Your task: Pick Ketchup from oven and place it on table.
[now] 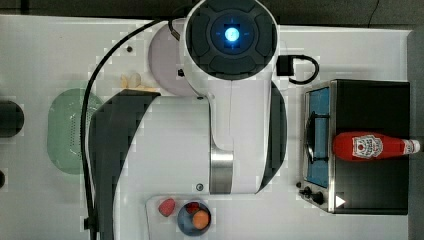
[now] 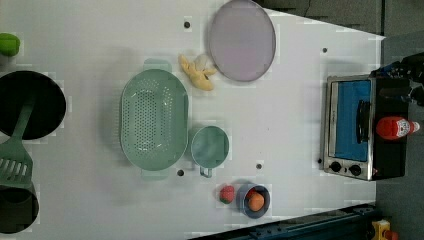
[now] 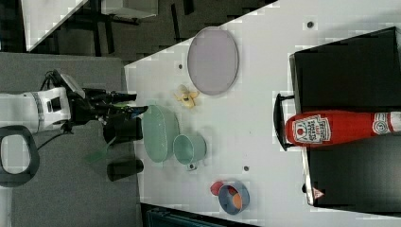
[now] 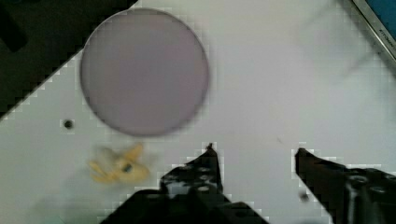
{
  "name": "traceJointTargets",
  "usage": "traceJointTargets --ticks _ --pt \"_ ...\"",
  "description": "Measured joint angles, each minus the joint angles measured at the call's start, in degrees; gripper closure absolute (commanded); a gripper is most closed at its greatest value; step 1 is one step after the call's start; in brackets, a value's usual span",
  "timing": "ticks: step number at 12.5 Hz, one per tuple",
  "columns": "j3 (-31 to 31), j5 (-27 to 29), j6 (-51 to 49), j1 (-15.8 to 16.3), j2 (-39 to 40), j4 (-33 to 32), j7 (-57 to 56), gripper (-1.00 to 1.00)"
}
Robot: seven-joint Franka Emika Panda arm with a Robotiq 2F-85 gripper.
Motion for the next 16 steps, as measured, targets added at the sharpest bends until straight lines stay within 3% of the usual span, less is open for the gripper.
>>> traceJointTargets --ticks 3,6,9,13,16 --pt "-2.7 0.0 -12.7 -0.2 -13.0 -9.1 2.2 -1.00" --pt "-4.8 -2.6 -10.3 -1.6 -20.1 -5.8 2.8 -1.00" --pt "-7.9 -2.3 -8.0 -3.1 -21.1 -3.4 3.4 -1.00" --pt "-15.5 -3.4 -3.5 -4.4 -13.7 -3.2 3.7 -1.00" --pt "-25.2 -3.7 1.7 -4.7 -4.9 -4.9 3.7 -1.00"
